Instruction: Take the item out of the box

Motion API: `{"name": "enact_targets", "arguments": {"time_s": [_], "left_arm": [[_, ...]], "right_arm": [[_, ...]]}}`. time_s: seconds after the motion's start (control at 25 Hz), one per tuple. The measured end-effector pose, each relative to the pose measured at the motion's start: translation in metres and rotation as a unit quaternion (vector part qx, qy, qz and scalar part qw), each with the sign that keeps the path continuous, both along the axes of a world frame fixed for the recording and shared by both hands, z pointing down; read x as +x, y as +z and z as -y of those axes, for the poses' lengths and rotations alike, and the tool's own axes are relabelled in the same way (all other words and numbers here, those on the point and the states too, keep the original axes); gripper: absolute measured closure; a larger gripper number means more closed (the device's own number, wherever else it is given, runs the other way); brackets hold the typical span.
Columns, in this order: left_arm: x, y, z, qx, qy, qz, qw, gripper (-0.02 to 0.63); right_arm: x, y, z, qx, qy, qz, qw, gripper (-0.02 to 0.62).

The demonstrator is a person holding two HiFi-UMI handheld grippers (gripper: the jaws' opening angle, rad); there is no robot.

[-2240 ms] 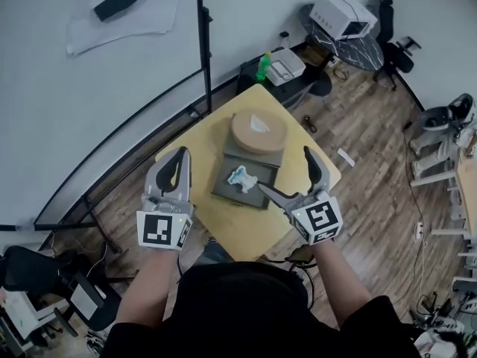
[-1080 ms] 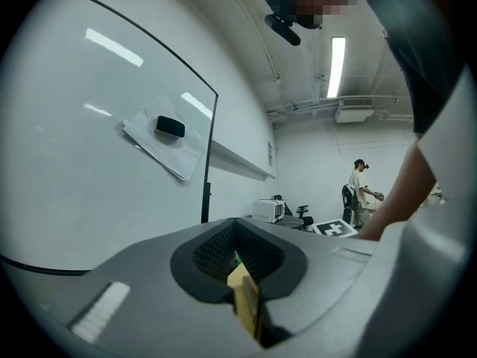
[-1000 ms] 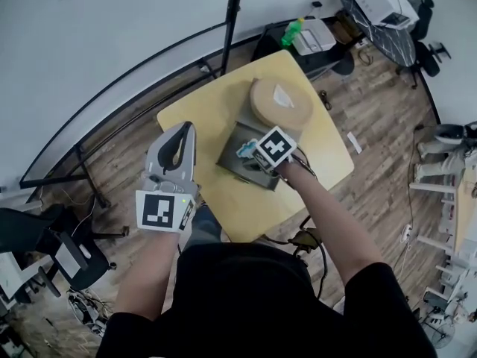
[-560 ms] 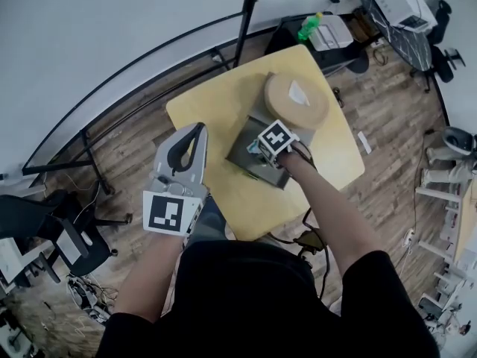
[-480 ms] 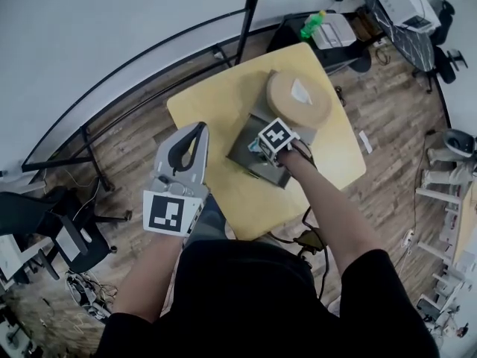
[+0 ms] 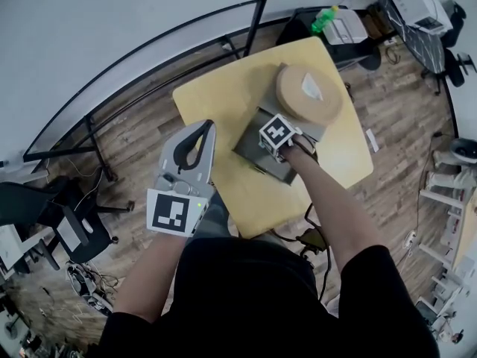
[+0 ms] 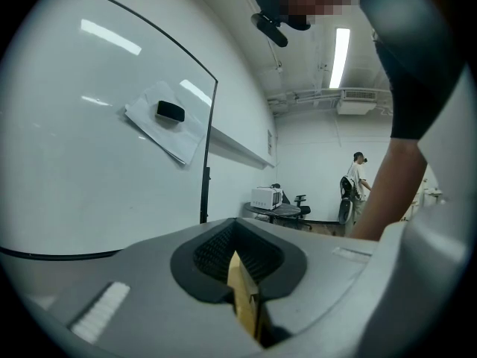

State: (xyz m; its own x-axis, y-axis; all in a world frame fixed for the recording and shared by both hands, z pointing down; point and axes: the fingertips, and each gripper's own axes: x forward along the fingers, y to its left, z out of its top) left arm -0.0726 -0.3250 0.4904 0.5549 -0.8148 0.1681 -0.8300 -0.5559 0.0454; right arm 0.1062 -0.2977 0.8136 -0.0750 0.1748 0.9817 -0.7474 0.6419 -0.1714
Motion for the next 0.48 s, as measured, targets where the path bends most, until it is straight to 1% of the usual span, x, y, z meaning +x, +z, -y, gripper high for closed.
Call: {"name": "enact_targets", "arguments": {"time_s": [0.12, 0.24, 0.36, 0.48], "left_arm": [[0.002, 0.0, -0.002, 0.001, 0.002, 0.001, 1.0, 0.606], [0.002, -0.001, -0.003, 0.0, 0.002, 0.0, 1.0, 0.606], [0.003, -0.003, -0.005, 0.004, 0.004, -0.004, 1.0, 0.606], [0.007, -0.01, -0.007, 0.012, 0.009, -0.008, 0.9999, 0.606]], "right_arm": [[0.001, 0.001, -0.002, -0.001, 0.006, 0.003, 1.0, 0.502], [0.002, -0.001, -0.002, 0.005, -0.001, 0.001, 1.0, 0.505], [0.002, -0.01, 0.0, 0.023, -0.019, 0.002, 1.0, 0.505], [0.001, -0.037, 0.004, 0.046, -0.036, 0.008, 0.998, 0.505]]}}
